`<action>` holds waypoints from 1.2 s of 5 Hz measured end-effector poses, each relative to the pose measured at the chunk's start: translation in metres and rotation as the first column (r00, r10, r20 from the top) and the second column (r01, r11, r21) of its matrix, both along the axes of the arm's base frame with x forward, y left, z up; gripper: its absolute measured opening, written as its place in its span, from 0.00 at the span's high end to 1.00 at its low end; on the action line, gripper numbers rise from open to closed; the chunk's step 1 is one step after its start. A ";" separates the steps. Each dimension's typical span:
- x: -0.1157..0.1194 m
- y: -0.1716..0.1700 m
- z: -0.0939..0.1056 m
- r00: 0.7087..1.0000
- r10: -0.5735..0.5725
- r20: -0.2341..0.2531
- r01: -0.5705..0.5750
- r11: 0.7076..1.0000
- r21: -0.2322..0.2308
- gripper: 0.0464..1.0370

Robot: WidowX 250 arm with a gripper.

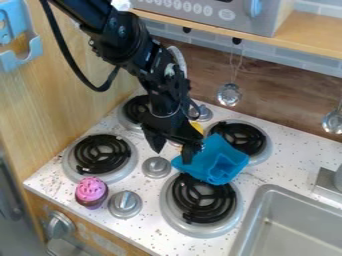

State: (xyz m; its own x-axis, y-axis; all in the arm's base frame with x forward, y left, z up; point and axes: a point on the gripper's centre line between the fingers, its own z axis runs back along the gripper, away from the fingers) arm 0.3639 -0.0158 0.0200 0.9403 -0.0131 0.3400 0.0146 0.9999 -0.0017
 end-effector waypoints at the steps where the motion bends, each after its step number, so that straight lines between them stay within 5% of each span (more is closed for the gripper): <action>1: -0.005 -0.001 -0.013 0.999 0.001 -0.038 -0.001 1.000 0.000 0.04; 5: 0.082 -0.009 -0.041 0.988 0.145 0.056 -0.144 0.989 -0.034 0.04; 6: 0.096 -0.048 -0.069 0.997 0.078 0.014 -0.078 0.997 -0.015 0.04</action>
State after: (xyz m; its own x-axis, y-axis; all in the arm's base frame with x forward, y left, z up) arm 0.4599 -0.0639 -0.0493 0.9333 0.0648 0.3532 -0.0631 0.9979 -0.0163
